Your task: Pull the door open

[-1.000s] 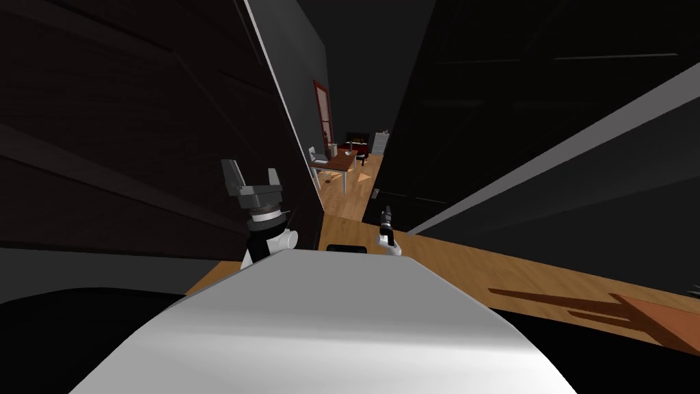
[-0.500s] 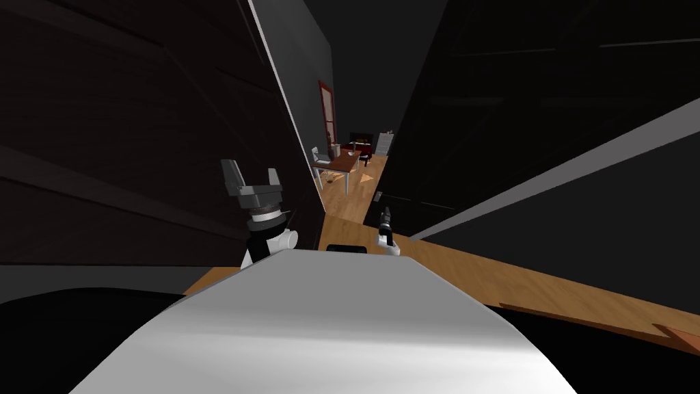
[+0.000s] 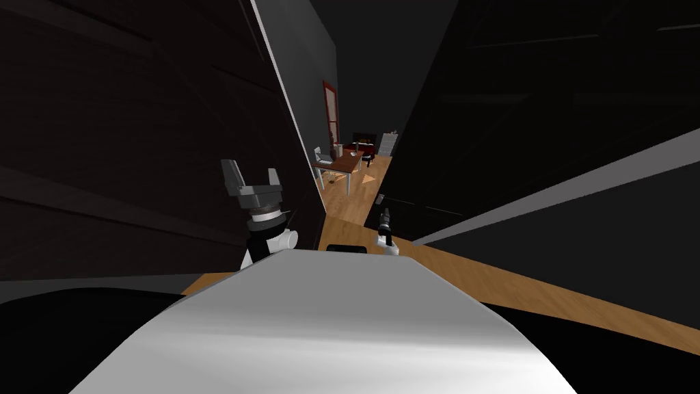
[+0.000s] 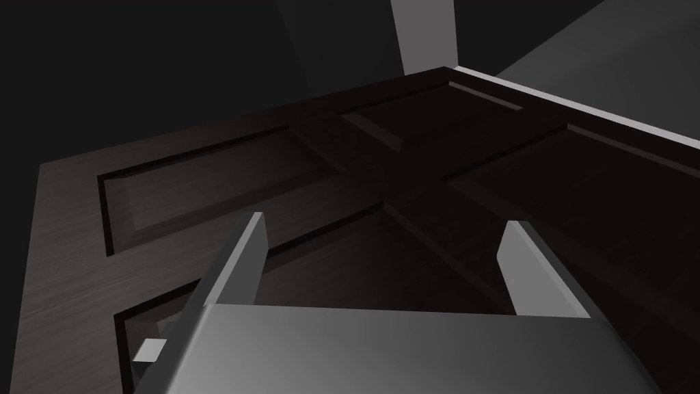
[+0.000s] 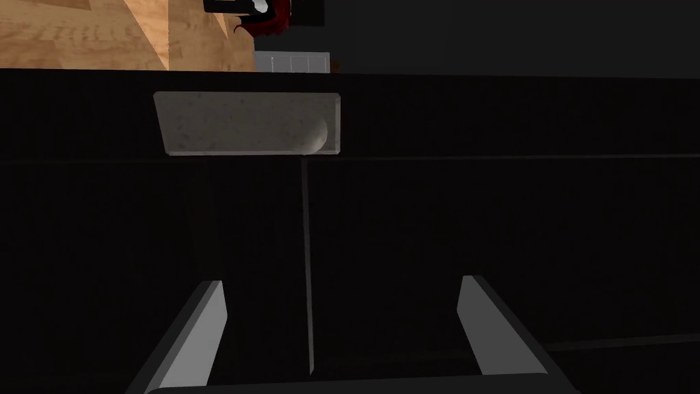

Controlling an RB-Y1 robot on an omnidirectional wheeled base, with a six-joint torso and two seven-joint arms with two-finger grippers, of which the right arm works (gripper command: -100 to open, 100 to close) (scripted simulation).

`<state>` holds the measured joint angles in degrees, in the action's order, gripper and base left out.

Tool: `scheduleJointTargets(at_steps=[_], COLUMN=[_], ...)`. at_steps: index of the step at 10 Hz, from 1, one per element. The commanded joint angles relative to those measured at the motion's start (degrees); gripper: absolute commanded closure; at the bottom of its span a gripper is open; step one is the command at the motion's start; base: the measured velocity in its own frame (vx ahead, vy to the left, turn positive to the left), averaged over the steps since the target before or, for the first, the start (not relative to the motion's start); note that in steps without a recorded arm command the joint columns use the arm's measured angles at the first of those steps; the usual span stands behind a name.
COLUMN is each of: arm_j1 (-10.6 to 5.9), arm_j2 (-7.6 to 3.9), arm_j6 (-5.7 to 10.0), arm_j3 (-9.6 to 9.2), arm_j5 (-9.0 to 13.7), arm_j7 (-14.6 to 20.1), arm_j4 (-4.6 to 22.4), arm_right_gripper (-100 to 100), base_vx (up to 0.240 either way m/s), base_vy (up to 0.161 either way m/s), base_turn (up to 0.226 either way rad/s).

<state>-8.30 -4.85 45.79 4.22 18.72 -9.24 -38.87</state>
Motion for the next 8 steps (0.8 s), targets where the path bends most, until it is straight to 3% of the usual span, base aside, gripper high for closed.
scheduleJointTargets(at_steps=[1,4,5,6,8], arm_j1=[-0.73,-2.23,-2.02,-1.73,-1.5], arm_j2=[0.16,0.5,0.44,-0.75,-1.57], arm_j6=[0.45,1.33,1.28,1.46,1.56], arm_j3=[0.15,0.43,0.37,0.63,0.8], arm_j5=[0.48,1.39,1.19,1.4,1.52], arm_j7=[-0.31,-0.87,-0.71,0.32,1.08], arm_j4=[1.77,5.37,4.84,5.23,5.43], arm_right_gripper=[-100,-100,-100,-100,-100], base_vx=[0.059,0.088,0.046,0.121,0.179], base_vy=[-0.029,-0.019,-0.007,-0.046,-0.036], base_turn=[0.087,0.088,0.017,0.145,0.087])
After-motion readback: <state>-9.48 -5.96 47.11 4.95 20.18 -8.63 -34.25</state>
